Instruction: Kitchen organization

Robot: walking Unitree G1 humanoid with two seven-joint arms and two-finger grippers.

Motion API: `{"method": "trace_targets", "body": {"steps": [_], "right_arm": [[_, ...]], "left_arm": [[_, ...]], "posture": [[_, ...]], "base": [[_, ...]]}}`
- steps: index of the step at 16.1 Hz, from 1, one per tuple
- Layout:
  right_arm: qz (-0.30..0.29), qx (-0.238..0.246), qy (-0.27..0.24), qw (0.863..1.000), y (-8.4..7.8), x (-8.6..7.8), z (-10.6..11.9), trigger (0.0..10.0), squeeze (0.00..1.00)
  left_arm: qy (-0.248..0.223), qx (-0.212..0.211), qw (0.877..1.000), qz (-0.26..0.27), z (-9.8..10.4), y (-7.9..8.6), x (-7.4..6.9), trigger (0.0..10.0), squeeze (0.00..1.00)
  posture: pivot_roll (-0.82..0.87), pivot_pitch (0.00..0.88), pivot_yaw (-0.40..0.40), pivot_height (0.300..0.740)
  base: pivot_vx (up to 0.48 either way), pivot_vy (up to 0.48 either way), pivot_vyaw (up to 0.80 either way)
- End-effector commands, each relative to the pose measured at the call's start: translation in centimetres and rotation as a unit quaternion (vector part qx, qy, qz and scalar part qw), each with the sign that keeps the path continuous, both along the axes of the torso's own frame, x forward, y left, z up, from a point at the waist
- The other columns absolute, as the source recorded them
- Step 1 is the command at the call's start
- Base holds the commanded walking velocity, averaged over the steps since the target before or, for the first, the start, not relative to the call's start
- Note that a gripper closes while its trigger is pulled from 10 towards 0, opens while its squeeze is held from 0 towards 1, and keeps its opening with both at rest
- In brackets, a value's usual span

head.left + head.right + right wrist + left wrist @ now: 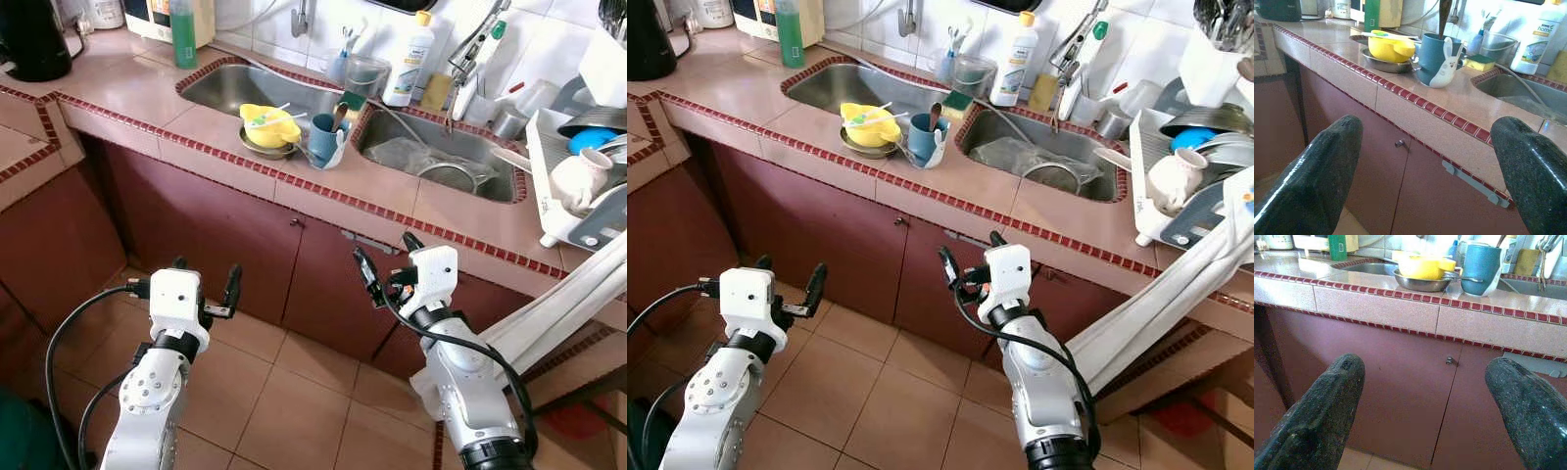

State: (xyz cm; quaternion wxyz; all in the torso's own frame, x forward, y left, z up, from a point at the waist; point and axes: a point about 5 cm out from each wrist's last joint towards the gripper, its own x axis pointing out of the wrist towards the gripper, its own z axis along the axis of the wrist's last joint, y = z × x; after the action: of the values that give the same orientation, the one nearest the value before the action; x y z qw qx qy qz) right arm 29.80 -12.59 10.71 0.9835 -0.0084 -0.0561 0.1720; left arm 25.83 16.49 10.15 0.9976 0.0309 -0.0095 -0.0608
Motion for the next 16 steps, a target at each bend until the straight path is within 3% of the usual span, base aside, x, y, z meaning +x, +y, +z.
{"method": "trace_targets", "body": {"steps": [1, 4, 16], "right_arm": [[0.006, -0.016, -0.007, 1.000, -0.11, 0.22, 0.20, 10.0, 0.00], [0.009, -0.022, -0.009, 1.000, -0.16, 0.33, 0.25, 10.0, 0.00], [0.022, -0.038, -0.013, 0.999, -0.39, 0.56, 0.28, 10.0, 0.00]], "left_arm": [[-0.002, -0.005, 1.000, -0.005, 0.03, -0.24, 0.20, 10.0, 0.00], [-0.001, -0.008, 1.000, -0.003, -0.03, -0.15, 0.23, 10.0, 0.00], [-0.002, -0.009, 1.000, -0.005, -0.04, -0.22, 0.28, 10.0, 0.00]], "posture": [[0.07, 0.000, -0.127, 0.740], [0.07, 0.000, -0.136, 0.740], [0.07, 0.000, -0.150, 0.740]], "base": [[0.000, 0.000, 0.00], [0.080, 0.000, 0.00], [0.287, 0.000, 0.00]]}}
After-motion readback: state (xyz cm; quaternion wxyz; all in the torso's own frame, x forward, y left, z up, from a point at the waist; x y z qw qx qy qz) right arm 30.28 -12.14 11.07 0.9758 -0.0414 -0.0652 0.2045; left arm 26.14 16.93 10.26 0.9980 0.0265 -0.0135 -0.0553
